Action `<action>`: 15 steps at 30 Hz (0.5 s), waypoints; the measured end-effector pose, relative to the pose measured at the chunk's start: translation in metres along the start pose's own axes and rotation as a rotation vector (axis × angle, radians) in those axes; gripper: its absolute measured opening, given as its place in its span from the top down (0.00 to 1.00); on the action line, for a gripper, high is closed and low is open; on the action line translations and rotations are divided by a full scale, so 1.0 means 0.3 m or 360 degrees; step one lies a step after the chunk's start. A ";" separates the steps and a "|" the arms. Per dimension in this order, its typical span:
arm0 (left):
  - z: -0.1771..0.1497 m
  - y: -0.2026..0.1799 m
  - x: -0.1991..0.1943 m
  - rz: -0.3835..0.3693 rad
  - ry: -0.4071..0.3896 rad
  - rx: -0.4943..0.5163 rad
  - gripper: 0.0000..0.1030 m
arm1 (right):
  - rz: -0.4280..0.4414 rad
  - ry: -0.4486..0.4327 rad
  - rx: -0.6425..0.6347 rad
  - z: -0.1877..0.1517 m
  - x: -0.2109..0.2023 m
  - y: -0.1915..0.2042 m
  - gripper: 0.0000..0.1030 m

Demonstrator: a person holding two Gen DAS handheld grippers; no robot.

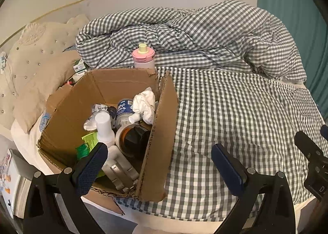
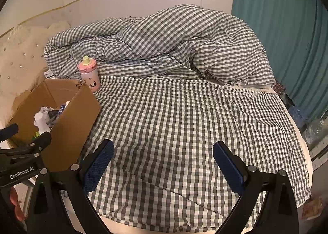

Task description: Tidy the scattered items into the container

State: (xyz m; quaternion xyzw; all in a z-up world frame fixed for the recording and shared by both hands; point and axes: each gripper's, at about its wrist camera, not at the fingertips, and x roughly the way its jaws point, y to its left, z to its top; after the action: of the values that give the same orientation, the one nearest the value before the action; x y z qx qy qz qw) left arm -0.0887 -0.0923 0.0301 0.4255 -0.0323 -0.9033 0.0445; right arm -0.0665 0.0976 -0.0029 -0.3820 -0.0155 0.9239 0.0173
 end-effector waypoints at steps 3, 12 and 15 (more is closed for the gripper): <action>-0.001 0.010 0.008 -0.0006 0.0011 -0.0015 0.00 | 0.0004 0.0011 0.0013 -0.001 0.007 -0.008 0.05; -0.018 0.042 -0.009 -0.0267 -0.0044 -0.0185 0.00 | -0.0016 0.0035 0.0010 -0.016 0.018 -0.024 0.05; -0.017 0.022 -0.012 -0.0177 -0.0052 -0.0138 0.00 | -0.0018 0.0047 0.0016 -0.020 0.023 -0.033 0.05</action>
State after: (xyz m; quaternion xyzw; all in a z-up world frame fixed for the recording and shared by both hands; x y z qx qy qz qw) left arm -0.0822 -0.0985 0.0302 0.4094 0.0298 -0.9118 0.0122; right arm -0.0670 0.1078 -0.0117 -0.3953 -0.0128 0.9182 0.0247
